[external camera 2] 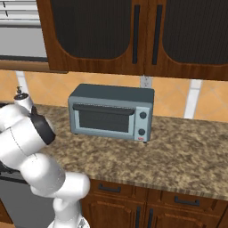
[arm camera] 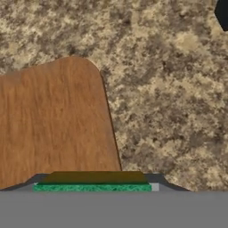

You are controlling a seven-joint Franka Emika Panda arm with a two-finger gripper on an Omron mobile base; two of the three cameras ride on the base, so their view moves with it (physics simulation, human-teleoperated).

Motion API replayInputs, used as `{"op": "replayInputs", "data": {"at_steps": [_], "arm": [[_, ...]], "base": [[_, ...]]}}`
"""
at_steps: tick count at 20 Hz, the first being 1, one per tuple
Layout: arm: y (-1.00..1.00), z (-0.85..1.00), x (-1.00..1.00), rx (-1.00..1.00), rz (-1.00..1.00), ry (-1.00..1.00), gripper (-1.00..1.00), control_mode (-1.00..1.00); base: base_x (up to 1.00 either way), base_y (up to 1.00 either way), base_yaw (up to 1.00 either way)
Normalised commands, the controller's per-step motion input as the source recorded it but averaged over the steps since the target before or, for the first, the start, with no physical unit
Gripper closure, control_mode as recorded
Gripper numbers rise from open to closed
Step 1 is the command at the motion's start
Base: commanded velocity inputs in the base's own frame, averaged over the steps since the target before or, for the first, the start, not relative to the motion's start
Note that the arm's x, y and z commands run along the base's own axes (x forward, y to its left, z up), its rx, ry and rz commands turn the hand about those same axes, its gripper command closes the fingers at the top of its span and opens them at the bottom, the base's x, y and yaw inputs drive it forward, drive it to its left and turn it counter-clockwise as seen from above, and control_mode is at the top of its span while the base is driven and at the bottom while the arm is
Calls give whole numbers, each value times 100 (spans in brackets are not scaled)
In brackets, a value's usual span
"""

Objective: Pick up the sponge from the counter and clean the cutting board by briefly scrubbing or pressing down on the cutting board. Once finished, release the sponge.

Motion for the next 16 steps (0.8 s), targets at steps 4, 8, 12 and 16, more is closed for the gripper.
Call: {"op": "replayInputs", "data": {"at_steps": [4, 8, 12, 16], "arm": [[76, 0, 32, -7, 0, 0, 100, -100], [59, 12, 49, -4, 0, 7, 100, -100], [47, 39, 43, -2, 0, 14, 100, -100], [50, 0, 23, -4, 0, 5, 100, -100]], "base": [[0, 0, 0], [0, 0, 0], [0, 0, 0], [0, 0, 0]]}}
